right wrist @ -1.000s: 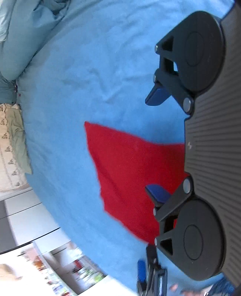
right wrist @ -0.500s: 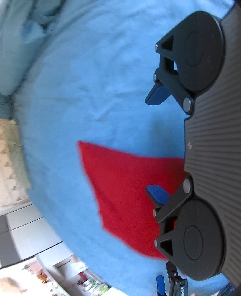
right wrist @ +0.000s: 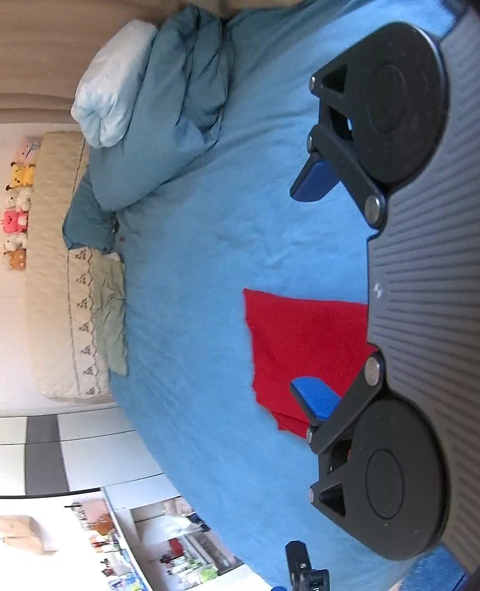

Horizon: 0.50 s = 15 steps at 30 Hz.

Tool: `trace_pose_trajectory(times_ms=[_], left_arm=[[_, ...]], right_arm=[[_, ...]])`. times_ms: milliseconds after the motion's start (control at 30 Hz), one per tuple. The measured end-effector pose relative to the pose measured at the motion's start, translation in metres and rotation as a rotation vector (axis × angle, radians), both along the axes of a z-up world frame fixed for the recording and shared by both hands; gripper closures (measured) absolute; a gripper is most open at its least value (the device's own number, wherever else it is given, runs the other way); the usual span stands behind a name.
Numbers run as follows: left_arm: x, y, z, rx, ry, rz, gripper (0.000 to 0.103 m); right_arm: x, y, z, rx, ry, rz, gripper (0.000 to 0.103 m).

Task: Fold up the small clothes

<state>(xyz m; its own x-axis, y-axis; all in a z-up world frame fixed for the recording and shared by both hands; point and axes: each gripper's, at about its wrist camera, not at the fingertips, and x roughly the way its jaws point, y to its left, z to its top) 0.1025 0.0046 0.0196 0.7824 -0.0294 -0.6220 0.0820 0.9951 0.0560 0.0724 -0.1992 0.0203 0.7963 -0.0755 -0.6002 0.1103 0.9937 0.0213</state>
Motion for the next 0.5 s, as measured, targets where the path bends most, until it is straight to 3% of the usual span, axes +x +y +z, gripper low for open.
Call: trace_pose_trajectory(times_ms=[267, 500], left_arm=[[-0.061, -0.004, -0.007, 0.035, 0.021, -0.02, 0.0], [-0.079, -0.004, -0.013, 0.02, 0.023, -0.018, 0.0]], right_arm=[[-0.062, 0.021, -0.007, 0.0, 0.087, -0.014, 0.0], [-0.091, 0.032, -0.026, 0.029, 0.14, -0.025, 0.0]])
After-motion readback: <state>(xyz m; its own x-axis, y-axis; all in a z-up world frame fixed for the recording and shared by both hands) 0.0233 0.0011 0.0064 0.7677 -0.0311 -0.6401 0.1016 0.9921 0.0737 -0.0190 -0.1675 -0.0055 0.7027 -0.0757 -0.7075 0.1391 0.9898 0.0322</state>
